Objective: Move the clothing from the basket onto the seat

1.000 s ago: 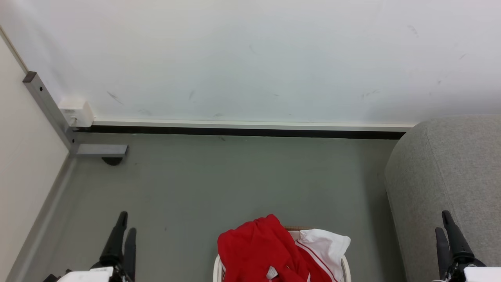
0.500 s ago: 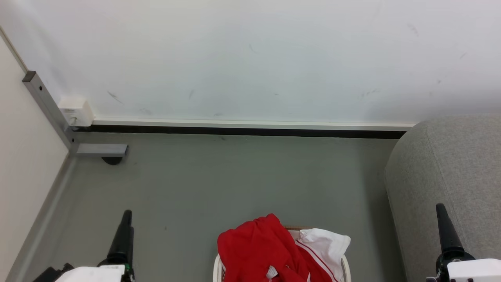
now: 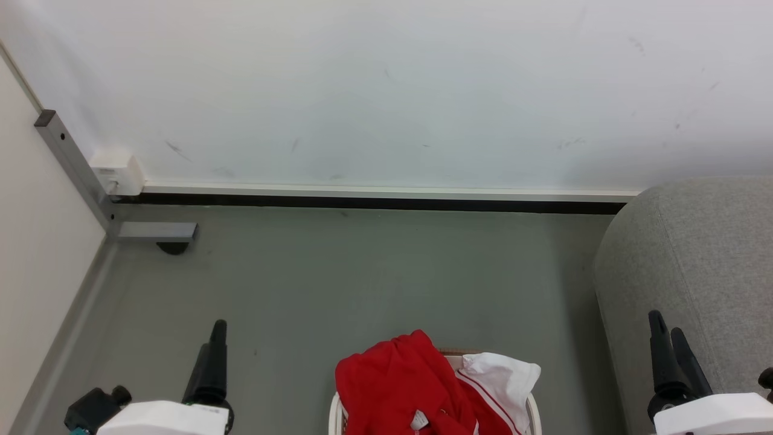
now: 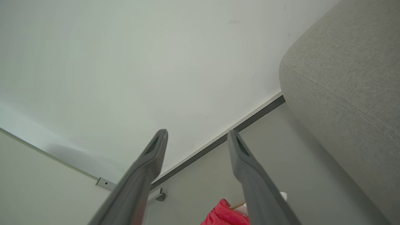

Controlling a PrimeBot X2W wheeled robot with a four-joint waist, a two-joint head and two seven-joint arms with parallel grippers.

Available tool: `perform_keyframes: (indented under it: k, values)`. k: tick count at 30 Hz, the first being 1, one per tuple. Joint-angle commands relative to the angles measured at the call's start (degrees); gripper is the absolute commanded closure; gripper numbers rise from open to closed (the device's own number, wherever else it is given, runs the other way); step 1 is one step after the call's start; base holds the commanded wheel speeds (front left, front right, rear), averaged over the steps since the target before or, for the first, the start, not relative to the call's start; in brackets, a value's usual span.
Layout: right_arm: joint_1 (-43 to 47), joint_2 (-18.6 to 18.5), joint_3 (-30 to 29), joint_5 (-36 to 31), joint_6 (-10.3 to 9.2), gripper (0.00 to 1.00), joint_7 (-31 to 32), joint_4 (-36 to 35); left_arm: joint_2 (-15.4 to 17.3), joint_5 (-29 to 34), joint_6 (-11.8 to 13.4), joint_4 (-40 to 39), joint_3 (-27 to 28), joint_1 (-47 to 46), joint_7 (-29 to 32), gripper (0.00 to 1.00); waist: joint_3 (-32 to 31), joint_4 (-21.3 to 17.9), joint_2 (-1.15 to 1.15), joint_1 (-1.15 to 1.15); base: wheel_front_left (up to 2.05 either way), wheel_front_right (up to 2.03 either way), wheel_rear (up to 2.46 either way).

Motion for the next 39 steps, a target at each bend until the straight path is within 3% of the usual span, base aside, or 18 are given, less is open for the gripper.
perform_keyframes:
  k: [1, 14, 39]
  values:
    - [-1.6, -0.7, 0.3, -2.0, -0.03, 0.00, -0.5, -0.9, 0.4, 1.9, 0.0, -0.9, -0.1, -1.3, -0.5, 0.00, 0.0, 0.0, 0.00, 0.00, 0.00, 0.00, 0.00]
    - [-2.1, -2.2, 3.1, -13.7, -0.05, 0.00, -3.1, 1.1, 1.3, 17.7, 1.1, -0.3, -2.0, -0.9, -3.0, 0.00, -0.3, -0.1, 0.00, 0.00, 0.00, 0.00, 0.00]
    - [-3.0, -3.1, 6.2, -28.9, -0.07, 0.00, -7.2, 4.6, 3.4, 36.0, 3.5, 0.5, -5.5, -0.7, -7.1, 0.00, -0.8, 0.0, 0.00, 0.00, 0.00, 0.00, 0.00]
